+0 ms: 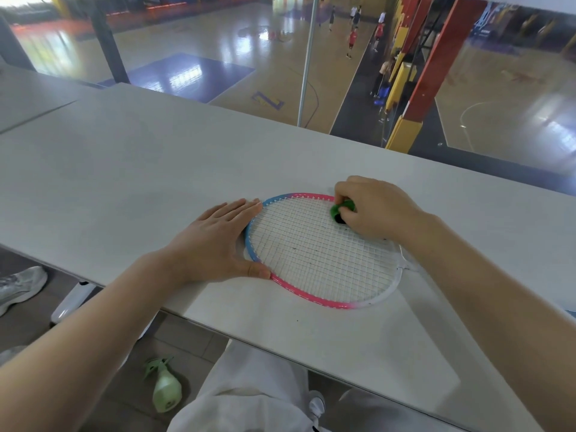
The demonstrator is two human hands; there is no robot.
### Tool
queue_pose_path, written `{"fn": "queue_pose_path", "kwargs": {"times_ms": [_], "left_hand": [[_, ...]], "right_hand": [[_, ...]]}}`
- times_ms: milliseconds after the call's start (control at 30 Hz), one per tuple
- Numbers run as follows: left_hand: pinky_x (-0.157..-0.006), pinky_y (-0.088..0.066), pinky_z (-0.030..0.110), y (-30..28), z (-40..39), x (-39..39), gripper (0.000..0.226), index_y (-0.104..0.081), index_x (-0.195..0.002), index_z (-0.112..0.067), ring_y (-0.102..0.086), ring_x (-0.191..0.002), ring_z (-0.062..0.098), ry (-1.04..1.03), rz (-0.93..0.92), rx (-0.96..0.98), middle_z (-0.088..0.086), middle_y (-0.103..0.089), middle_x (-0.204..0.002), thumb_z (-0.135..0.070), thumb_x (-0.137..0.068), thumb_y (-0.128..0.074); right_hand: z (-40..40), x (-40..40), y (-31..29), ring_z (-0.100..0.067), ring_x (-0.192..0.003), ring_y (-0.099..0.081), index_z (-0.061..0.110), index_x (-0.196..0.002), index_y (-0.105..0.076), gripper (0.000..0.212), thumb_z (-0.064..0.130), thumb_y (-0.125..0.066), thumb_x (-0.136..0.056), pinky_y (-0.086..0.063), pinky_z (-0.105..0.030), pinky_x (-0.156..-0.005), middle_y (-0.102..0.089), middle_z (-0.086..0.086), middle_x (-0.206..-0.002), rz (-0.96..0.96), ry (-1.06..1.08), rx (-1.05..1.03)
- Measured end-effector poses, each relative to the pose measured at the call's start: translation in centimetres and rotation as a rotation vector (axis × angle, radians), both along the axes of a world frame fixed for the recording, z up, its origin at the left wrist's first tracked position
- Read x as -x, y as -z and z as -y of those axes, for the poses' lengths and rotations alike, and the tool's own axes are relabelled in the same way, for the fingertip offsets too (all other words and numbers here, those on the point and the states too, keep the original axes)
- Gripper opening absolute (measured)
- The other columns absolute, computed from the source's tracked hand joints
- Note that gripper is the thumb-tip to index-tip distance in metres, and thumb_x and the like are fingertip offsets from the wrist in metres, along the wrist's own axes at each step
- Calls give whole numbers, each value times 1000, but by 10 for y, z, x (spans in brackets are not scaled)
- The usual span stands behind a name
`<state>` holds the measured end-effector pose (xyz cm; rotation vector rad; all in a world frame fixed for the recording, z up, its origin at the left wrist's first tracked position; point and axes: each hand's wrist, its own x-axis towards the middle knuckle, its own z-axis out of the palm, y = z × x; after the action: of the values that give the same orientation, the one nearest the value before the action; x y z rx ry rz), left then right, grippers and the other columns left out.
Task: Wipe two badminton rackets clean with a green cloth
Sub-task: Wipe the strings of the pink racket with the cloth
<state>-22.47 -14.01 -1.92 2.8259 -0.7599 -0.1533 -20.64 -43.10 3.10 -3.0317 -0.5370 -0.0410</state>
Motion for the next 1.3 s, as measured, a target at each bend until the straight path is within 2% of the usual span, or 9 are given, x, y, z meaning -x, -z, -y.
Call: {"fn": "queue_pose_path", "kwargs": {"times_ms": [167,300,433,600,733,900,1167,1300], "left_hand": [[-119,5,23,0,0,1,134,0,-157,-29,9,-140,-8,0,13,28,-16,-1,-163,-104,-50,-30],[-120,3,26,2,0,1,133,1,-157,-29,3,-148,3,-1,16,26,-13,-2,-164,-103,-52,-32],[-119,4,24,1,0,2,132,1,-157,-29,5,-147,-1,6,21,20,-15,0,-163,-103,-52,-30],[-117,6,22,0,0,2,129,2,-156,-30,10,-138,-9,9,18,16,-17,0,-163,-101,-54,-34],[-116,7,21,-1,1,3,127,4,-156,-30,10,-143,-5,6,6,-9,-16,2,-163,-96,-58,-40],[-114,8,20,-3,4,4,126,4,-157,-29,8,-146,-1,-3,2,-16,-16,3,-163,-94,-60,-43],[-119,1,26,2,3,3,130,2,-157,-29,3,-149,5,1,11,-6,-14,-2,-164,-99,-56,-40],[-118,2,25,2,3,4,129,3,-157,-28,4,-149,4,1,12,-26,-14,-1,-164,-97,-58,-41]], "right_hand": [[-58,-21,3,-19,-81,-54,21,-90,-54,6,24,-49,-91,-49,-36,-69,-55,2,-93,71,-147,-29],[-81,-27,8,-19,-77,-52,21,-87,-51,3,20,-50,-90,-46,-34,-64,-54,1,-91,98,-196,-41],[-67,-28,9,-18,-79,-54,20,-90,-56,5,23,-53,-90,-45,-32,-64,-56,2,-91,36,-106,-114],[-43,-22,5,-16,-80,-53,21,-89,-57,4,23,-55,-90,-42,-30,-63,-57,3,-89,-14,57,-94],[-19,-10,0,-14,-76,-53,21,-87,-58,5,25,-57,-90,-46,-30,-63,-59,3,-88,-67,192,-113],[2,9,-7,-15,-68,-55,20,-88,-58,8,27,-58,-92,-43,-27,-52,-59,1,-86,-113,308,-102],[20,26,-11,-17,-76,-59,21,-82,-58,5,19,-59,-86,-47,-29,-59,-63,1,-88,-162,412,-58],[33,32,-20,-18,-80,-60,23,-82,-61,7,18,-58,-85,-52,-32,-67,-63,2,-90,-271,440,-78]]}}
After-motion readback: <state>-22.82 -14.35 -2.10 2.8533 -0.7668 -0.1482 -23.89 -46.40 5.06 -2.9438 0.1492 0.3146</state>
